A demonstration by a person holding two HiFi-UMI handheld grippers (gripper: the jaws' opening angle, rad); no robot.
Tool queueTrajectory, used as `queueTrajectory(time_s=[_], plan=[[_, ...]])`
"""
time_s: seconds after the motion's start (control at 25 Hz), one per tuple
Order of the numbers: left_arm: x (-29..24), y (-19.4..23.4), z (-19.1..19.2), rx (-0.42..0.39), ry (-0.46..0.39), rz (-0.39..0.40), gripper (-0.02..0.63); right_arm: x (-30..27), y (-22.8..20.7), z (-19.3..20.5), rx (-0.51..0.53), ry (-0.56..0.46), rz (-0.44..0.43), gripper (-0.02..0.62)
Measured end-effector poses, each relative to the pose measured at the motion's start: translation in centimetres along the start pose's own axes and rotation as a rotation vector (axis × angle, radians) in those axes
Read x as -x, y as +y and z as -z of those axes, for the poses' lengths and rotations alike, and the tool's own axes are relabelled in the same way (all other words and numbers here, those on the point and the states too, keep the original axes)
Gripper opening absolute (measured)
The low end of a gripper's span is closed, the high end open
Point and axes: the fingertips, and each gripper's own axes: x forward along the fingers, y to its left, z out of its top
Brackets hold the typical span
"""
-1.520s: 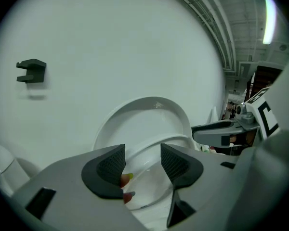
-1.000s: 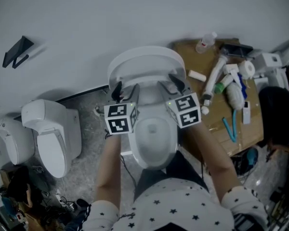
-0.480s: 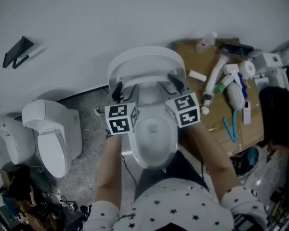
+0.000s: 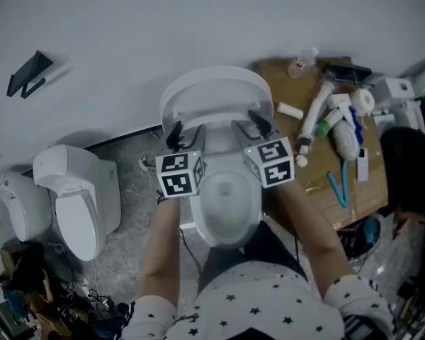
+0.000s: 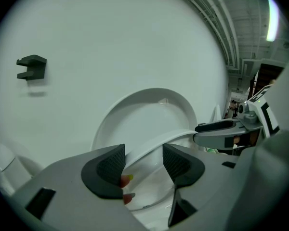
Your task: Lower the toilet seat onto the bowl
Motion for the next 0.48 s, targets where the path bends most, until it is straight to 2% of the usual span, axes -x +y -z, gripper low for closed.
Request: queueTrajectory(time_s=[0.48], plan=[[1.4,-0.7,0.7,-0.004,0.005,0.004,0.242,1.5,0.7,0.6,-0.008,0.002,0.006,0.181]])
